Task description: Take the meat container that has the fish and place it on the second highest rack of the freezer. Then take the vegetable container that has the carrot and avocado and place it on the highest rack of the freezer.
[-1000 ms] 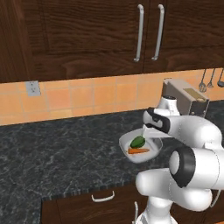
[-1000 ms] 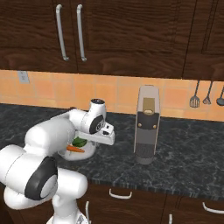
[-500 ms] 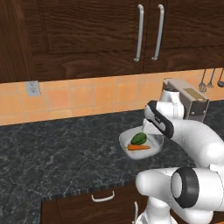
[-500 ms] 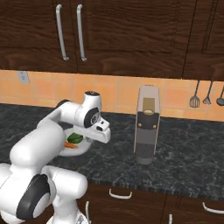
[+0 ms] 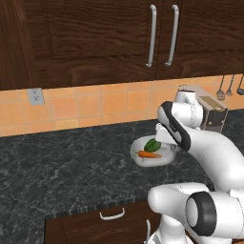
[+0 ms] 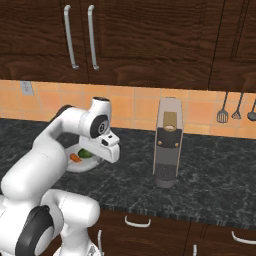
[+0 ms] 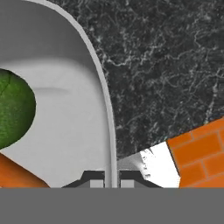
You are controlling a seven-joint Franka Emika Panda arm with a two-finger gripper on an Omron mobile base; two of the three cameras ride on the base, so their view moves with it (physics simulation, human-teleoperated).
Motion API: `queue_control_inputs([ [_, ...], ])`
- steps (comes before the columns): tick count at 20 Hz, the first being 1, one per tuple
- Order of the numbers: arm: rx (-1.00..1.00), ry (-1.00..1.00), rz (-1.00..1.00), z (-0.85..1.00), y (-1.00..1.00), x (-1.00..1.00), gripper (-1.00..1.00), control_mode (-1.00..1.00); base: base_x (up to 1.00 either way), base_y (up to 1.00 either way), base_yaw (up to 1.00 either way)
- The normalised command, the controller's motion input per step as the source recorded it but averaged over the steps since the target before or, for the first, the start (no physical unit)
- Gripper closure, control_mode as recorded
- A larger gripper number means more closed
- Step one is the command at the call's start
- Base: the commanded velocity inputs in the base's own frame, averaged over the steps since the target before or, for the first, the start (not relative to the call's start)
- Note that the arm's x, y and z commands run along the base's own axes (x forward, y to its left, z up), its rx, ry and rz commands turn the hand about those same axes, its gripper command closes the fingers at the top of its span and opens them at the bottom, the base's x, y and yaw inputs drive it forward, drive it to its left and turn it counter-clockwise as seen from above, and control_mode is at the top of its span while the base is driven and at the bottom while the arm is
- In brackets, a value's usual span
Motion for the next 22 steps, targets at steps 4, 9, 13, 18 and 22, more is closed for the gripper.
queue_control_inputs([
  [4,0.0,0.11,-0.28,0.28,0.1,-0.33,1.0,-1.0,0.0,0.0,0.0],
  [9,0.0,0.03,-0.42,0.23,0.19,-0.3,1.0,-1.0,0.0,0.0,0.0],
  [13,0.0,0.0,-0.49,0.19,0.02,-0.27,1.0,-1.0,0.0,0.0,0.0],
  [18,-0.04,0.0,-0.48,0.19,0.14,-0.16,1.0,-1.0,0.0,0.0,0.0],
  [22,-0.13,0.0,-0.4,0.03,0.21,-0.46,1.0,-1.0,0.0,0.0,0.0],
])
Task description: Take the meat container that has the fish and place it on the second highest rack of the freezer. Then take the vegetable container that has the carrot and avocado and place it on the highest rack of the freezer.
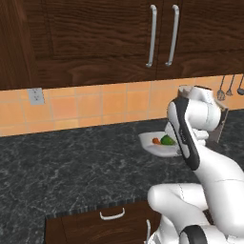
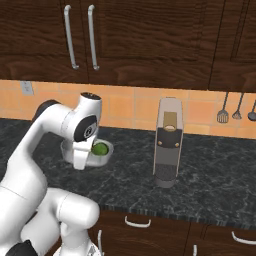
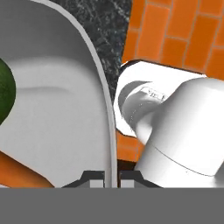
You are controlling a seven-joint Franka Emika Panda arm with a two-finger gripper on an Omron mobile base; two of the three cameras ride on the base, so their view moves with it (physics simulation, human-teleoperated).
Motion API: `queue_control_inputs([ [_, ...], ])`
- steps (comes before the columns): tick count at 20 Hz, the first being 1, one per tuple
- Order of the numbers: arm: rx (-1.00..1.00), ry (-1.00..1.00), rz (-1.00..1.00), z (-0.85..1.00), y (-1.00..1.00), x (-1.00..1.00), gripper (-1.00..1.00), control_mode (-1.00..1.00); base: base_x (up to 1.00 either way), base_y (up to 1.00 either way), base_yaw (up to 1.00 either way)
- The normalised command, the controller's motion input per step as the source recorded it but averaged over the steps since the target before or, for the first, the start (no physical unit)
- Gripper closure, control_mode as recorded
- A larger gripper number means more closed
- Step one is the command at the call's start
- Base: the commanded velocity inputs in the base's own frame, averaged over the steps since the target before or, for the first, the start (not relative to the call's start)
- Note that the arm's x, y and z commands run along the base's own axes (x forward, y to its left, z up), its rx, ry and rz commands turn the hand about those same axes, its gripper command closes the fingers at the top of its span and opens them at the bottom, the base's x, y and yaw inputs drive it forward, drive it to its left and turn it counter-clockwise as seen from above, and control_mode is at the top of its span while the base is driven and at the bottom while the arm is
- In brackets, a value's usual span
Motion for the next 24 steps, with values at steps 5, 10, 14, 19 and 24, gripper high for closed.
queue_control_inputs([
  [5,-0.15,0.0,-0.3,0.09,0.1,-0.47,1.0,-1.0,0.0,0.0,0.0],
  [10,-0.13,-0.02,-0.11,0.32,0.17,-0.24,1.0,-1.0,0.0,0.0,0.0],
  [14,-0.04,0.02,0.01,0.41,0.27,-0.07,1.0,-1.0,0.0,0.0,0.0],
  [19,0.0,0.01,0.08,0.34,-0.18,-0.27,1.0,-1.0,0.0,0.0,0.0],
  [24,0.0,0.0,0.02,0.15,-0.3,0.0,1.0,-1.0,0.0,0.0,0.0],
])
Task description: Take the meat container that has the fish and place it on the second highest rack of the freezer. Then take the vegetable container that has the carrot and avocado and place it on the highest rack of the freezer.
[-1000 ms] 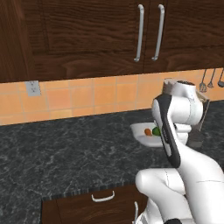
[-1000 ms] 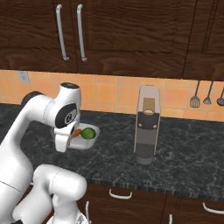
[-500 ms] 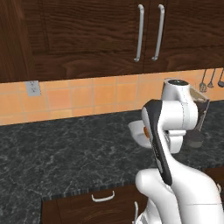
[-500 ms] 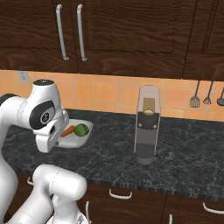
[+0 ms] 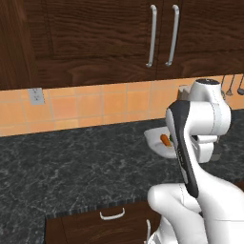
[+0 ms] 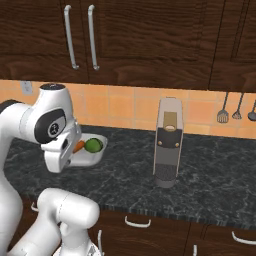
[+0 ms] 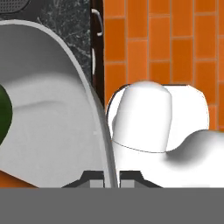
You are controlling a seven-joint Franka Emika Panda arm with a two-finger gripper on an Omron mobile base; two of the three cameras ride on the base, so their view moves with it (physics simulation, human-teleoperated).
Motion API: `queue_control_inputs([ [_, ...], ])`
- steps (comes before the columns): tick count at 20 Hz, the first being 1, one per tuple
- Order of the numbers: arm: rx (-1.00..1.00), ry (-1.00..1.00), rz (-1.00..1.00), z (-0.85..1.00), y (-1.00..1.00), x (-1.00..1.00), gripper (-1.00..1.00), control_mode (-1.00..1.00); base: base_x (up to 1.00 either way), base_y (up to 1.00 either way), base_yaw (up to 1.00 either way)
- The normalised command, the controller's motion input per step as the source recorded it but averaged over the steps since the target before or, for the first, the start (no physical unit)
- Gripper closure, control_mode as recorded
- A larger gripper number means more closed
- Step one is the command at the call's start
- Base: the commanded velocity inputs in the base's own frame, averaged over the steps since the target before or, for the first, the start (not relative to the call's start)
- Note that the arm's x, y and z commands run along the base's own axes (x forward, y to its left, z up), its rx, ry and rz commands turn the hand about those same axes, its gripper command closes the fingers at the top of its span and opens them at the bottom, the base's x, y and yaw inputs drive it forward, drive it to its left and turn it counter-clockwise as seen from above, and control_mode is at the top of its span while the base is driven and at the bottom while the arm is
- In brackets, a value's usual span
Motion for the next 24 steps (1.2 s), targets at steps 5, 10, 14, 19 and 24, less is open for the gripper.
queue_control_inputs([
  [5,0.0,0.0,0.02,0.09,-0.12,0.0,1.0,-1.0,0.0,0.0,0.0],
  [10,0.0,0.0,0.13,0.0,-0.01,0.0,1.0,-1.0,0.0,0.0,0.0],
  [14,0.0,0.0,0.09,0.0,0.0,0.0,1.0,-1.0,0.0,0.0,0.0],
  [19,0.0,-0.02,-0.03,0.0,0.0,0.0,1.0,-1.0,0.0,0.0,0.0],
  [24,0.0,-0.01,-0.17,0.0,0.0,0.0,1.0,-1.0,0.0,0.0,0.0],
])
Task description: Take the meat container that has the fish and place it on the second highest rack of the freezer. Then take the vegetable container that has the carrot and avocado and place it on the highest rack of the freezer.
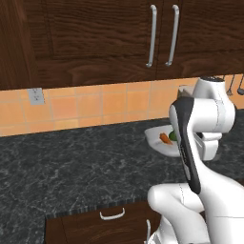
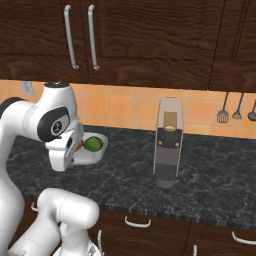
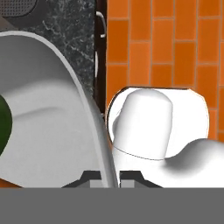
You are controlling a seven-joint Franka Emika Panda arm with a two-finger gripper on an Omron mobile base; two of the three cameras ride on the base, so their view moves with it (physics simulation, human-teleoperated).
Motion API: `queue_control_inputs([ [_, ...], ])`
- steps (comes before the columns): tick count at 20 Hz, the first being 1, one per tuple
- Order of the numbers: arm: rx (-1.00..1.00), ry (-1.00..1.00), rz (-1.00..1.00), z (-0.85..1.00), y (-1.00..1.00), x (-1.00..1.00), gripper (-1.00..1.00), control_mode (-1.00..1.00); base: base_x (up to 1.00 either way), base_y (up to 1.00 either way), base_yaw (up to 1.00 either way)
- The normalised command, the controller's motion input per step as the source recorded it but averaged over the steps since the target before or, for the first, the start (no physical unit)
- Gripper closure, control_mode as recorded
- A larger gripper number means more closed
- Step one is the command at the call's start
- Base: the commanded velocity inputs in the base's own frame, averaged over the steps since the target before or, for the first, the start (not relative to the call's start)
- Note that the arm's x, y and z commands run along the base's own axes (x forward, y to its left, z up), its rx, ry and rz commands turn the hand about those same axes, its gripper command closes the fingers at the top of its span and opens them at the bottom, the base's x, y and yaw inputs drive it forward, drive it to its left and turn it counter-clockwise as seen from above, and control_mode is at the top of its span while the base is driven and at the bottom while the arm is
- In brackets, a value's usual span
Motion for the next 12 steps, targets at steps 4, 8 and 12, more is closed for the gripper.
queue_control_inputs([
  [4,0.0,-0.02,-0.14,0.0,0.01,0.01,1.0,-1.0,0.0,0.0,0.0],
  [8,0.0,0.0,-0.01,0.0,0.03,0.01,1.0,1.0,0.0,0.0,0.0],
  [12,0.0,0.0,0.0,0.0,0.0,0.0,1.0,1.0,-0.83,-0.39,-0.03],
])
